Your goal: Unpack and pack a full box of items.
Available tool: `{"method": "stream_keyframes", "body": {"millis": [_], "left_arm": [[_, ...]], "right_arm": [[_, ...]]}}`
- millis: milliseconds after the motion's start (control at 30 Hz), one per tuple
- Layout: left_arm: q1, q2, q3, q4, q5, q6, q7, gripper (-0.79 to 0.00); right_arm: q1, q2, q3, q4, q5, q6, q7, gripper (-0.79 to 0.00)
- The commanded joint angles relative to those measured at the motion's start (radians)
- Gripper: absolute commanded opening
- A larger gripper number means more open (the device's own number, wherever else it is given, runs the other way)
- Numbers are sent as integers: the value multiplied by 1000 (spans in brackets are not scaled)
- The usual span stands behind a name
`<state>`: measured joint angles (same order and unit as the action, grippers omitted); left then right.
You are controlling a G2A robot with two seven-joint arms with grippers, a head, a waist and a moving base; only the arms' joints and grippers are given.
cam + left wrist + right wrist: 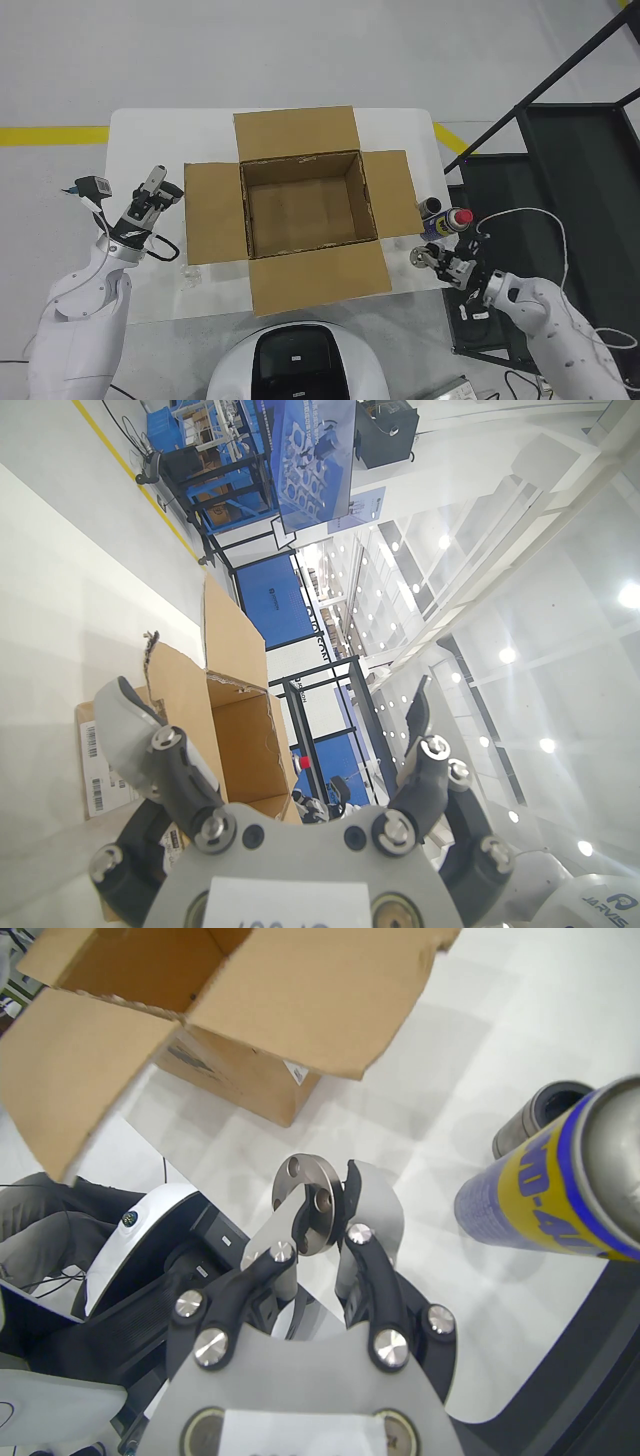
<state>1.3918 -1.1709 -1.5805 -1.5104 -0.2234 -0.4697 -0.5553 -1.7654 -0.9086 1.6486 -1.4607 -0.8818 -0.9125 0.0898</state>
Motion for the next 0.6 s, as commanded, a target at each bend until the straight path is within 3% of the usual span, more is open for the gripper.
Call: {"method": "stream_keyframes", "body": {"millis": [0,167,333,567], "left_arm": [[0,0,0,0,0,0,0,0],[0,0,0,0,0,0,0,0],[0,0,0,0,0,0,0,0],[0,0,0,0,0,0,0,0]], "right_arm": [[-25,5,27,-24,80,-52,12,-785],[-47,21,59,-101,224,-100,107,-785],[10,38,41,-170,330,-97,239,-785],[177,43,-80,-285,423,53,436,-785]]}}
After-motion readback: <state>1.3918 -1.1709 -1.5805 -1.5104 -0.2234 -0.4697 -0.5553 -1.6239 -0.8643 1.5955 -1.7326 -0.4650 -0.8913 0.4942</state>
